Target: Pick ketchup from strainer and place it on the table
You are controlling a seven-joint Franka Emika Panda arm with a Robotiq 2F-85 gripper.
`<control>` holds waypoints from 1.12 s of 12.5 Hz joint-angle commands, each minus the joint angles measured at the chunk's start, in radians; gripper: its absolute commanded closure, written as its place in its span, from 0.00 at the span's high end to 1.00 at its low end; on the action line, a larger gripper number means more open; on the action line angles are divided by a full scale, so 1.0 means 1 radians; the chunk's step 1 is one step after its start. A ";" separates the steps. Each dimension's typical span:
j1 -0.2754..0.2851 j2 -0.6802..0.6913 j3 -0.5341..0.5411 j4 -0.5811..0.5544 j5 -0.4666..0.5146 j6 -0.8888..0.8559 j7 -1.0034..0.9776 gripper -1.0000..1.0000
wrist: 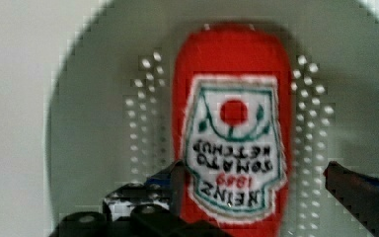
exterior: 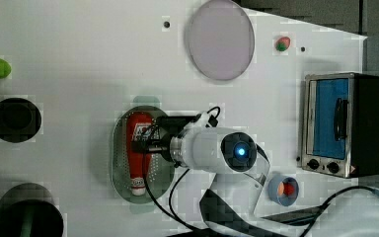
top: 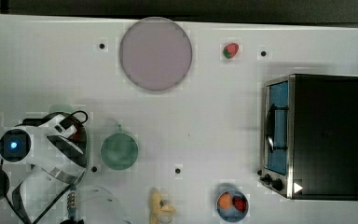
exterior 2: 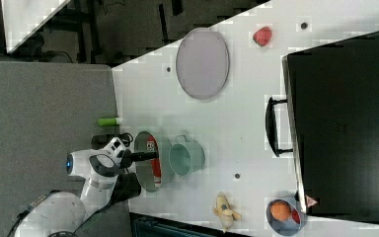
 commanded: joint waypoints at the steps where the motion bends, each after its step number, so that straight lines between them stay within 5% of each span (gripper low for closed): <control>1: 0.040 0.024 -0.017 0.023 -0.020 0.039 0.072 0.96; 4: 0.059 0.024 -0.031 0.025 -0.020 0.038 0.072 0.59; 9: 0.020 -0.096 0.014 -0.004 0.002 -0.018 0.072 0.56; 14: -0.063 -0.311 0.105 0.009 0.270 -0.201 -0.007 0.56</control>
